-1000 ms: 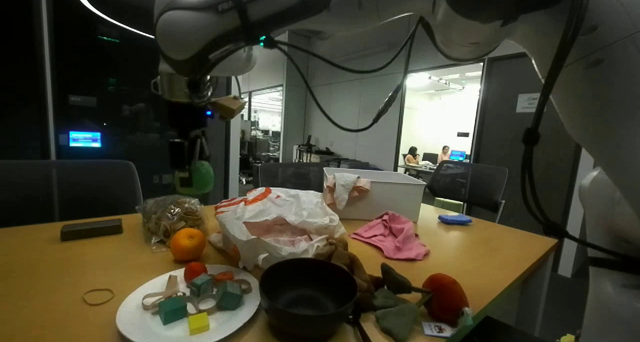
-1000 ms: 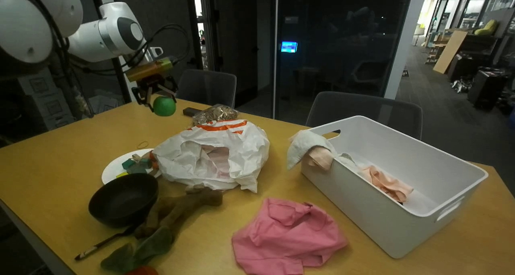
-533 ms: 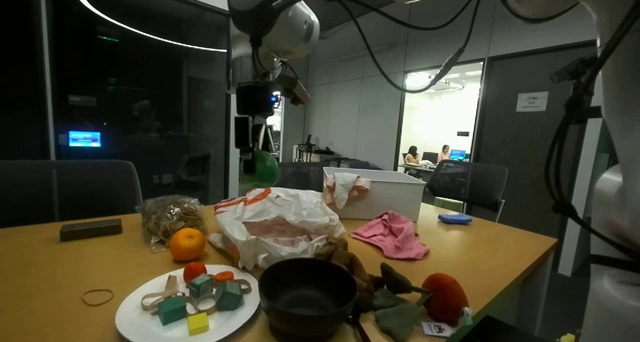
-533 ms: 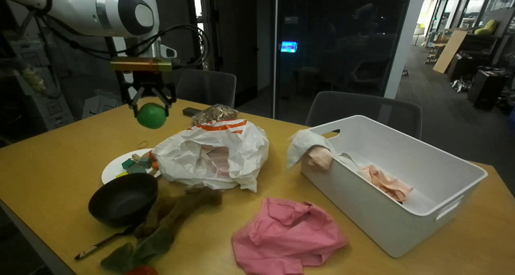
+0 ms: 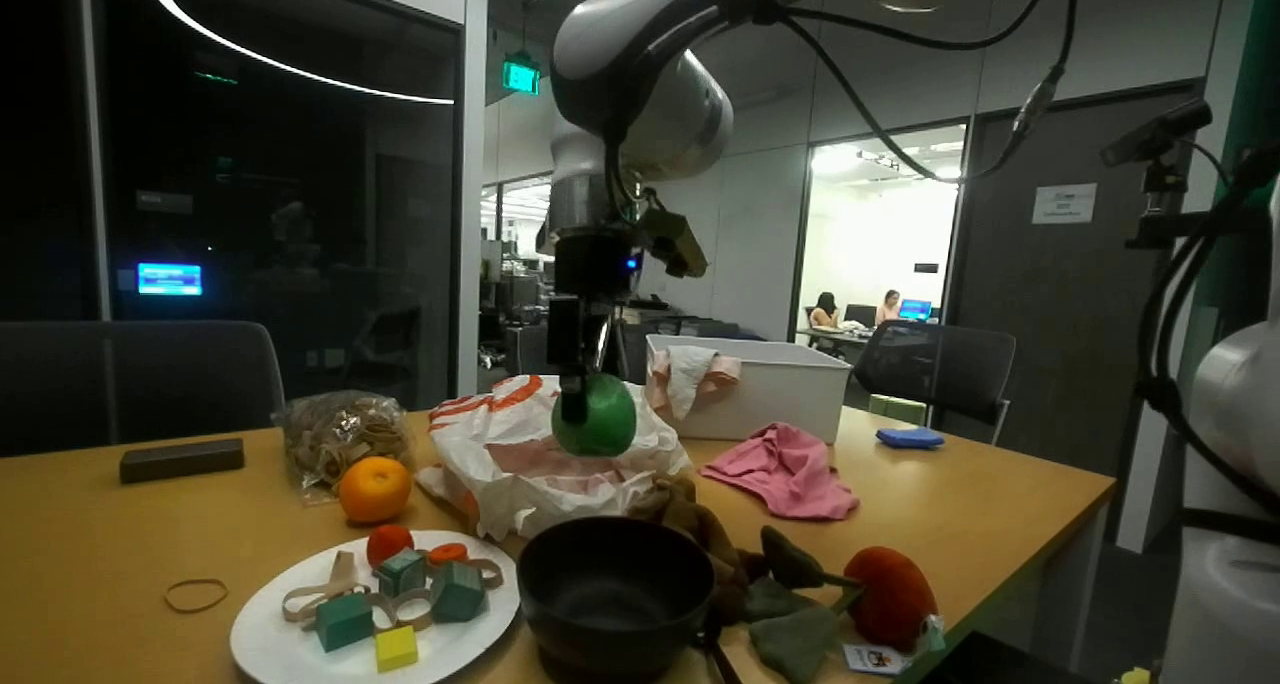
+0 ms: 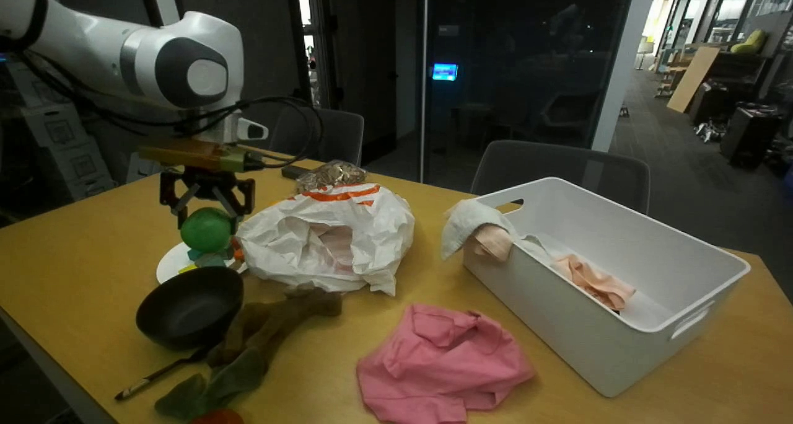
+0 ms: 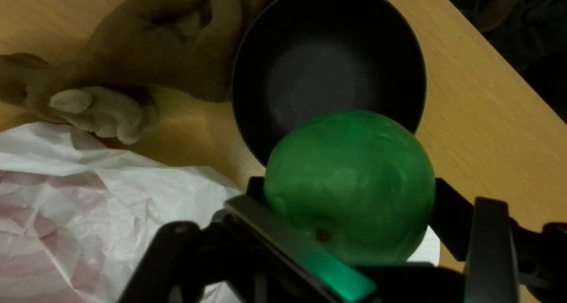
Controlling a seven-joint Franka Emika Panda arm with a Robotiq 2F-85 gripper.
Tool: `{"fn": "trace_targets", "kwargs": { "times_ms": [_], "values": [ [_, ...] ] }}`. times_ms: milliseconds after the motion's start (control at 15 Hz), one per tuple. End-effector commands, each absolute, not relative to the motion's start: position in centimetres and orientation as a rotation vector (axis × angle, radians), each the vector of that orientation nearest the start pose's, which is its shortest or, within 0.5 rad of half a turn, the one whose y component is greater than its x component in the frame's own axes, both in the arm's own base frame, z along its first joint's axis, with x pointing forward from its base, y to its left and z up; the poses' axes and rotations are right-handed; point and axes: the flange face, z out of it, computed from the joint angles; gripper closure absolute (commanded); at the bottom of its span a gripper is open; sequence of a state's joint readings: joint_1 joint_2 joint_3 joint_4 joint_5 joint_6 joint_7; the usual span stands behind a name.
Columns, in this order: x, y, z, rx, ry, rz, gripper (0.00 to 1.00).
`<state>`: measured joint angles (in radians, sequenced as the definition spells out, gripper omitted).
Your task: Pick up the orange toy, green apple toy and small red toy and put them into the black bowl one by one
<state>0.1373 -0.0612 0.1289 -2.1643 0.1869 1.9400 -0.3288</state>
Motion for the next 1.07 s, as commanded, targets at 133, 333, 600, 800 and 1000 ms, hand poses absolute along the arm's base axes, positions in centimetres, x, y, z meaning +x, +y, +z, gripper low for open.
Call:
{"fn": "trace_targets", "kwargs": {
  "times_ms": [133, 333, 600, 800, 1000],
  "values": [
    [44.7, 13.1, 38.0, -2.899, -0.772, 0.065, 0.36],
    [43.8, 12.8, 36.3, -2.887, -0.778, 0.057, 0.36],
    [42.9, 13.2, 34.7, -2.825, -0.879, 0.080, 0.36],
    [42.1, 14.0, 33.7, -2.800, -0.985, 0.165, 0.36],
    [41.5, 14.5, 32.9, -2.773, -1.037, 0.231, 0.36]
  ]
}}
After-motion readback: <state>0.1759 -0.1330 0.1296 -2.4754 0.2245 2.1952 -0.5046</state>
